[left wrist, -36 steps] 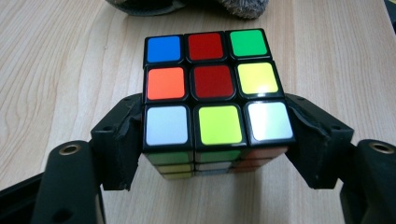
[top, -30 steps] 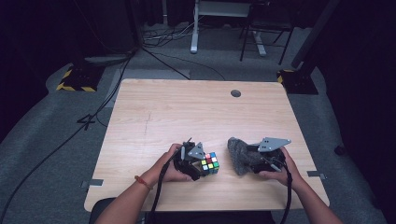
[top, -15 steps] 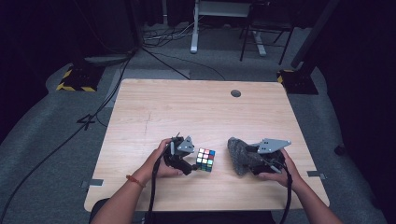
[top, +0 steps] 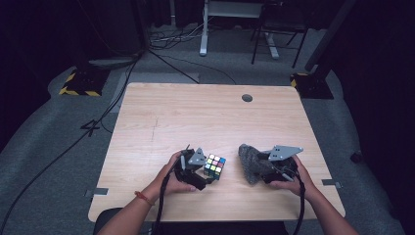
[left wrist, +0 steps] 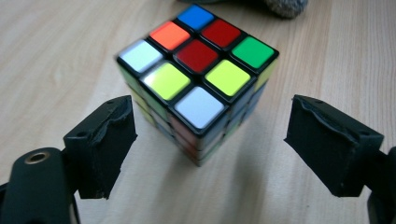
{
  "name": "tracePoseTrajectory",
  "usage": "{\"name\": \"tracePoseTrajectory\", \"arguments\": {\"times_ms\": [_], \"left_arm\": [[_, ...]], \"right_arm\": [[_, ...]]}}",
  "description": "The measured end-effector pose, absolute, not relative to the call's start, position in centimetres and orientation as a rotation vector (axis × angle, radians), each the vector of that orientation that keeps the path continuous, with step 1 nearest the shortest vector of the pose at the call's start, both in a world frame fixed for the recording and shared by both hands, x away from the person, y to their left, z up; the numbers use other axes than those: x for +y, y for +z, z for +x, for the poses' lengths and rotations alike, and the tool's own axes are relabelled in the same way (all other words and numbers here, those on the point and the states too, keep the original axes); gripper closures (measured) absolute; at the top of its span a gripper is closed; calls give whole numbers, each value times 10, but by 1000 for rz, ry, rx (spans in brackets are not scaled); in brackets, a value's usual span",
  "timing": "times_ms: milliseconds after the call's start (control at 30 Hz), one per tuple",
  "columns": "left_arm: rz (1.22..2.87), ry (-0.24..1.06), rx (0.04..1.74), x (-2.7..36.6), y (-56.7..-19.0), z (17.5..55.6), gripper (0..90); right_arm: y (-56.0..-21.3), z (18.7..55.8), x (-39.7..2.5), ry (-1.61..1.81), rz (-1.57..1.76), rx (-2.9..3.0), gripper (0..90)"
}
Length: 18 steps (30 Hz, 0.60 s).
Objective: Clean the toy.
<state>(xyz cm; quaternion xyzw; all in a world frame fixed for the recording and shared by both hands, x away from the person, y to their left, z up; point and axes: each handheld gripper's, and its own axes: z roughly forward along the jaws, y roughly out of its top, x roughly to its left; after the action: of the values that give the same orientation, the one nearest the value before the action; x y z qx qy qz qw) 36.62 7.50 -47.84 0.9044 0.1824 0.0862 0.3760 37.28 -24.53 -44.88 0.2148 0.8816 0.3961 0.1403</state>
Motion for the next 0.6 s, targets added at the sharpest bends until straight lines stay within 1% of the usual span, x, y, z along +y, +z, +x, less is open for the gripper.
{"name": "tracePoseTrajectory", "arguments": {"times_ms": [33,67,200,267,400,500,600], "left_arm": [[2314,221,467,75,-478,366,162],[2333,257,493,69,-482,362,157],[2314,270,535,63,-488,361,155],[2306,220,588,58,-494,365,157],[2297,230,623,53,-496,369,158],[2257,232,649,50,-495,373,156],[2236,249,640,49,-495,375,152]], "right_arm": [[-449,373,-245,1144,620,2547,344],[-449,373,-245,1140,622,2548,343],[-450,374,-244,1135,621,2557,344],[-450,373,-243,1143,616,2560,344],[-450,372,-242,1142,608,2564,344],[-451,372,-242,1139,609,2565,344],[-451,373,-242,1140,609,2564,345]]}}
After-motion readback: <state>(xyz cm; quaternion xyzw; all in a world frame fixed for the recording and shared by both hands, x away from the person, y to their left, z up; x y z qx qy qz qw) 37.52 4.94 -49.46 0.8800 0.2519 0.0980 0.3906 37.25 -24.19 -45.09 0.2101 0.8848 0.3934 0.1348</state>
